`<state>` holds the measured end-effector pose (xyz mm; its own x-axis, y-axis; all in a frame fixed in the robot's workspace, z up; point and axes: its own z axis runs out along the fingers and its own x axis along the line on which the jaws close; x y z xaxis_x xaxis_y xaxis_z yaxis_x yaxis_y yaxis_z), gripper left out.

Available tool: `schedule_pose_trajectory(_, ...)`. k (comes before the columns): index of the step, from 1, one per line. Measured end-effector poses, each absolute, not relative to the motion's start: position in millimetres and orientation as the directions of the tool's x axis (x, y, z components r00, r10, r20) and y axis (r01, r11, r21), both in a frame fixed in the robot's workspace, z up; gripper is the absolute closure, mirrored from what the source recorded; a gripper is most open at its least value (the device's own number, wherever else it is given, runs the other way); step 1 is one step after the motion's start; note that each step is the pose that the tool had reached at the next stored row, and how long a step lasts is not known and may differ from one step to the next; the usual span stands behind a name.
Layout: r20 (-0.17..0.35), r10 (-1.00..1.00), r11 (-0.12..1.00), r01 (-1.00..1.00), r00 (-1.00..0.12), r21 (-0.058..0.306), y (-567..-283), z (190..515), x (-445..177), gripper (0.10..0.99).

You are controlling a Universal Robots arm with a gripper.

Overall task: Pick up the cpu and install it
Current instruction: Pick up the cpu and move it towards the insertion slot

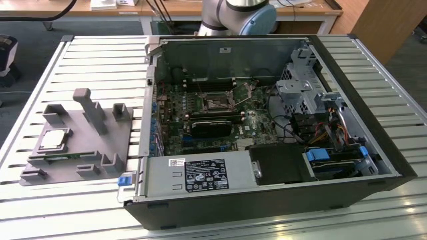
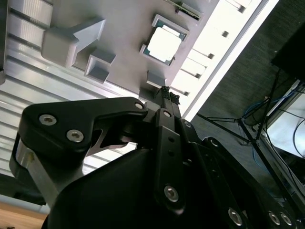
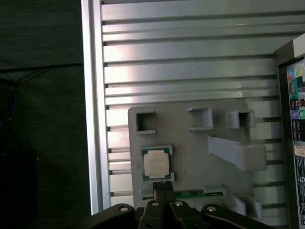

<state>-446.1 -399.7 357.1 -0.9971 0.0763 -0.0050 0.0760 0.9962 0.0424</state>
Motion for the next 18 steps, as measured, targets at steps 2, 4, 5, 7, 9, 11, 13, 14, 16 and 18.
schedule_pose_trajectory(2, -0.005, 0.076, 0.996, 0.076, -0.997, 0.042, -399.7, 355.8, -446.1, 0.980)
schedule_pose_trajectory(4, -0.005, 0.076, 0.996, 0.076, -0.997, 0.042, -399.7, 354.6, -446.2, 0.980)
schedule_pose_trajectory(5, -0.005, 0.076, 0.996, 0.076, -0.997, 0.042, -399.7, 354.1, -446.2, 0.980)
schedule_pose_trajectory(7, -0.005, 0.076, 0.996, 0.076, -0.997, 0.042, -399.7, 353.1, -446.2, 0.980)
schedule_pose_trajectory(9, -0.005, 0.076, 0.996, 0.076, -0.997, 0.042, -399.7, 351.9, -446.3, 0.980)
schedule_pose_trajectory(11, -0.005, 0.076, 0.996, 0.076, -0.997, 0.042, -399.7, 351.0, -446.4, 0.980)
schedule_pose_trajectory(13, -0.005, 0.076, 0.996, 0.076, -0.997, 0.042, -399.7, 350.1, -446.6, 0.980)
schedule_pose_trajectory(14, -0.005, 0.076, 0.996, 0.076, -0.997, 0.042, -399.7, 349.7, -446.6, 0.980)
schedule_pose_trajectory(16, -0.005, 0.076, 0.996, 0.076, -0.997, 0.042, -399.7, 349.0, -446.7, 0.922)
schedule_pose_trajectory(18, -0.005, 0.076, 0.996, 0.076, -0.997, 0.042, -399.7, 348.2, -446.8, 0.855)
